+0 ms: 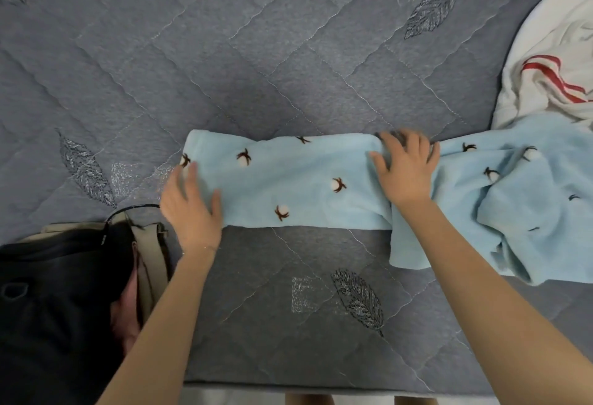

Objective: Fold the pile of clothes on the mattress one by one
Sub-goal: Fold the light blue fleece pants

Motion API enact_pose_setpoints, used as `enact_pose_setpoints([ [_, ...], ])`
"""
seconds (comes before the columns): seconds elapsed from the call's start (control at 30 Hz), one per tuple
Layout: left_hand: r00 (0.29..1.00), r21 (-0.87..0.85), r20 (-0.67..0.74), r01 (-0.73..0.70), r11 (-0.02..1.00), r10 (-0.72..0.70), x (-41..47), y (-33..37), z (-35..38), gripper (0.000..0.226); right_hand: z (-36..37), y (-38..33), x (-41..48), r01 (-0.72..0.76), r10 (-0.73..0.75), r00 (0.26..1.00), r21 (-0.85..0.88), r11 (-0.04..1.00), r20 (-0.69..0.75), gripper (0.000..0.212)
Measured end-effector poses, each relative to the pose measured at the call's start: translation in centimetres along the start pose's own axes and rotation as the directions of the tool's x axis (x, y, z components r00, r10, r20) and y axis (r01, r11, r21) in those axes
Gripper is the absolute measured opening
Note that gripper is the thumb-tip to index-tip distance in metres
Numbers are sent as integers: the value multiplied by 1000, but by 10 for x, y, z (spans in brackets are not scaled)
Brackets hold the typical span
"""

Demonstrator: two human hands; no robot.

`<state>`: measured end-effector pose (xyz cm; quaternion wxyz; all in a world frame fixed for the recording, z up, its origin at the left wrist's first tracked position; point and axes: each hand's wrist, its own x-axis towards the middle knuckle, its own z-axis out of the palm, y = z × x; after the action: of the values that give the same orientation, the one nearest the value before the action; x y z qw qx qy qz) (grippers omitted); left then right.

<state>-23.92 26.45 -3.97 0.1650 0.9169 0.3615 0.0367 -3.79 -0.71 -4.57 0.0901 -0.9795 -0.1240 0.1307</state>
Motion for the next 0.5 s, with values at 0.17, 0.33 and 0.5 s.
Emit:
enact_pose_setpoints([
  [0.17,936,-25,207,-285,958,284,-25,78,22,56,-14,15,-15,32,-33,999,75,997,9,52],
  [0.33,892,-24,243,-386,922,380,-46,148,46,57,-43,56,-30,80,-72,995,115,990,-71,58],
  [0.5,872,-95,280,-391,916,401,-74,218,66,60,-69,114,-57,100,-99,993,23,995,-59,77],
])
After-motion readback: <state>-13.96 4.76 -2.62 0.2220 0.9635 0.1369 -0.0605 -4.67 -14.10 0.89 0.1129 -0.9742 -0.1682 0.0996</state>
